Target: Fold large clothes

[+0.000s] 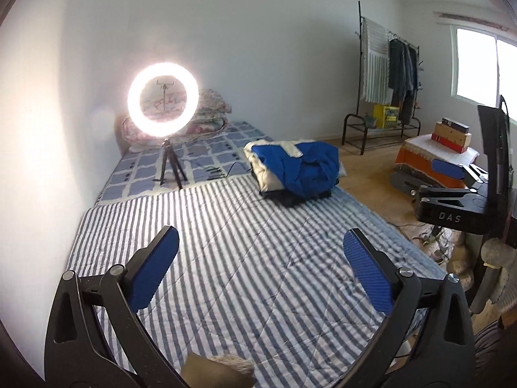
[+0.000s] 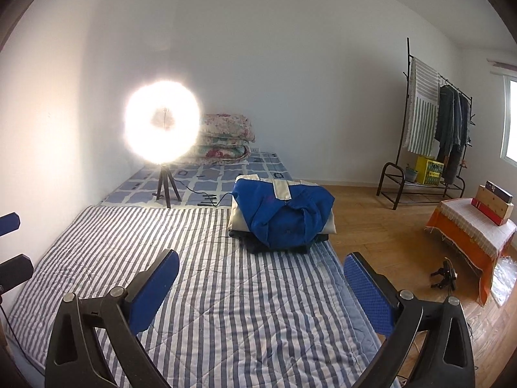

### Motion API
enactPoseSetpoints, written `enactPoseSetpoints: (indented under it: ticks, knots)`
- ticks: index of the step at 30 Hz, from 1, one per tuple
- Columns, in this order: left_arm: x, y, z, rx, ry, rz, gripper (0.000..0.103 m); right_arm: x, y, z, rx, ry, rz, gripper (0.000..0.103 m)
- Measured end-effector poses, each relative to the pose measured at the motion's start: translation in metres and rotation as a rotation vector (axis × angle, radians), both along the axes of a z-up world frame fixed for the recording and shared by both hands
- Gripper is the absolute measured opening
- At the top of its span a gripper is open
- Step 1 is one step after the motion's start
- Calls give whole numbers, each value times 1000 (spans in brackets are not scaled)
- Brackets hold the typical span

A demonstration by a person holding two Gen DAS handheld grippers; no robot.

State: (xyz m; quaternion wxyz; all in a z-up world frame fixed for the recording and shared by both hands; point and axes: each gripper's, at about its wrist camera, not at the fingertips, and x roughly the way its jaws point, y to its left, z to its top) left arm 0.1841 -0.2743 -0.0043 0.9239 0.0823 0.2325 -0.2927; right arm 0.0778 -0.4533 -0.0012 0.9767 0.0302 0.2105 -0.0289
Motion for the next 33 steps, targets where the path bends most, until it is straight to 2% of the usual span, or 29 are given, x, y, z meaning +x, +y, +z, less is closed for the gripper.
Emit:
enactPoseSetpoints:
  ticks: [6,10,33]
  knots:
    - [-5,6,-18,54,-44,25,103,-1,4,-19,5,7,-6,103]
    - [-9,8,-26,70,-36,19,103,-1,9,-27,-17,12,-8,103]
    - [-11,14,-35,63,0,28,103,1,8,-38,52,33,-34,103]
